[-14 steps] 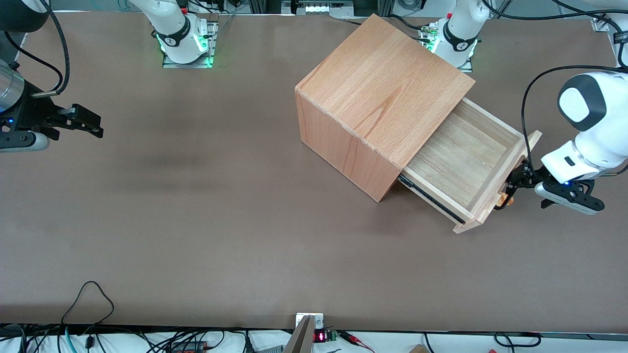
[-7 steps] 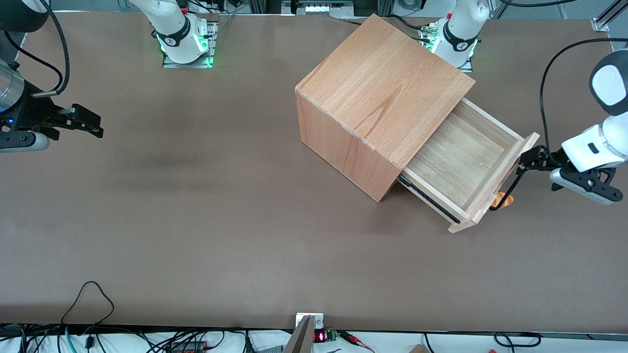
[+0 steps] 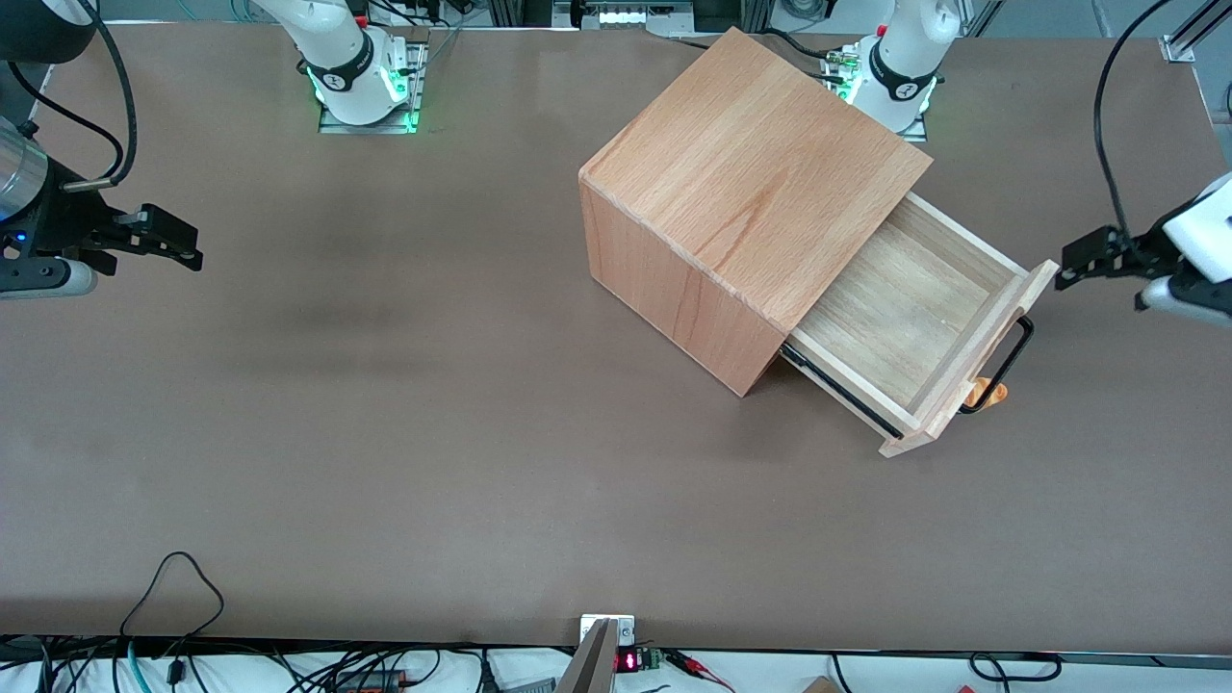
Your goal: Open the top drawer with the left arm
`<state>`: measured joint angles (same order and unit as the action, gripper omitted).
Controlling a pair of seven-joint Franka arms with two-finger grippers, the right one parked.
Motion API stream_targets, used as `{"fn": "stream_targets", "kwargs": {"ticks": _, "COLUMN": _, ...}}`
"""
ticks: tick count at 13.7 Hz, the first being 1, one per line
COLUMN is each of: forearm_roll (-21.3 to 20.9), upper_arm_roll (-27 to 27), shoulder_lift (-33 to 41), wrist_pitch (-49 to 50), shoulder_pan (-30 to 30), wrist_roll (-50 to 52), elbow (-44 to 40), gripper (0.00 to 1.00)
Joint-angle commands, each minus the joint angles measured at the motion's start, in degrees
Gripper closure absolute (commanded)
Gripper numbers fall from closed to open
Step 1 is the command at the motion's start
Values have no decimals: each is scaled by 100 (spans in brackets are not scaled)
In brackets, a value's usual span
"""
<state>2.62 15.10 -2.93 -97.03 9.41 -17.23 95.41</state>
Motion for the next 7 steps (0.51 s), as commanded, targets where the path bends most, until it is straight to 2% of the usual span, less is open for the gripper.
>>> {"fn": "stream_targets", "kwargs": {"ticks": 1, "forearm_roll": -349, "upper_arm_roll": -59, "shoulder_lift": 38, "wrist_pitch": 438, "shoulder_pan": 61, "wrist_roll": 579, "elbow": -250, "gripper": 0}}
{"fn": "stream_targets", "kwargs": {"ticks": 7, "forearm_roll": -324, "upper_arm_roll": -42, "shoulder_lift": 231, "wrist_pitch": 579, "shoulder_pan": 79, "wrist_roll": 905, "elbow": -233, "gripper": 0}}
